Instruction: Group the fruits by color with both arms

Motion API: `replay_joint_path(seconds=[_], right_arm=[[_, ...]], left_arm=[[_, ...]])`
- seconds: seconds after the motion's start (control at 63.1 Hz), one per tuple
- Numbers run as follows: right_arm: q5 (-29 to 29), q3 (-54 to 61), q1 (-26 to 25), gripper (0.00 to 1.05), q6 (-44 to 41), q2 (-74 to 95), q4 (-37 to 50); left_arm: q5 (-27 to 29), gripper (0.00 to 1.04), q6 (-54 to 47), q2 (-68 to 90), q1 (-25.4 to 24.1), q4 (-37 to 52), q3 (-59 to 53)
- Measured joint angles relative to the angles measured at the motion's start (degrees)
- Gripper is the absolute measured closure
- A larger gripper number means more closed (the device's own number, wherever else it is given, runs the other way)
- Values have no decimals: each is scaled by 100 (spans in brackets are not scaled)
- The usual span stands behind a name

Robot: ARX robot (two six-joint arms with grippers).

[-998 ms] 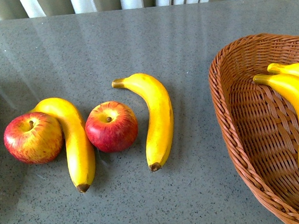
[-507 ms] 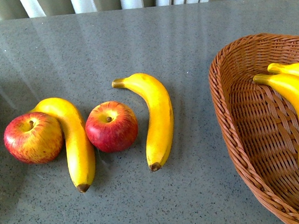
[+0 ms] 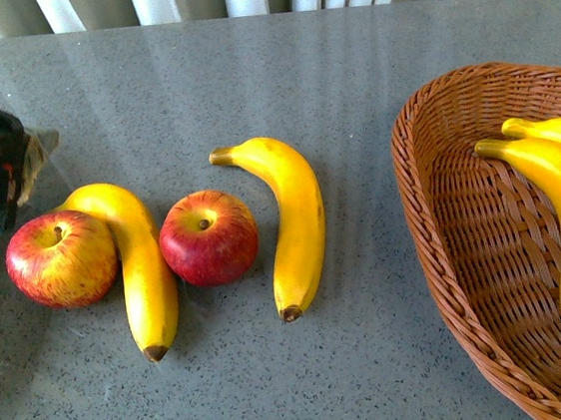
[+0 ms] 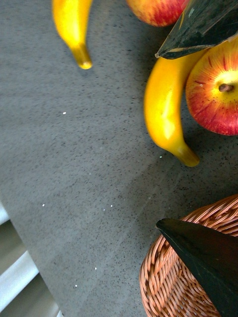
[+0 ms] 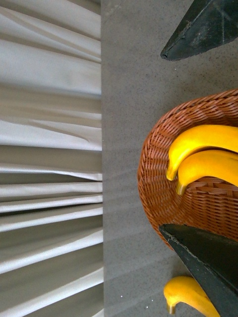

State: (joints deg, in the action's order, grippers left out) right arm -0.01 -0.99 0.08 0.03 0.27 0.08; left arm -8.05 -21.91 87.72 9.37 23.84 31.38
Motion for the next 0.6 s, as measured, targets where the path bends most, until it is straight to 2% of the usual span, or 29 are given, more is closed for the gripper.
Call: replay_joint_path(seconds=[0.364, 0.602], right_arm=[[0, 0, 0, 9, -2, 0, 0], [0, 0, 0, 9, -2, 0, 0]], left_arm=[[-793, 9, -1550, 459, -81, -1021, 256], [-964, 9, -2083, 695, -59, -1497, 393]])
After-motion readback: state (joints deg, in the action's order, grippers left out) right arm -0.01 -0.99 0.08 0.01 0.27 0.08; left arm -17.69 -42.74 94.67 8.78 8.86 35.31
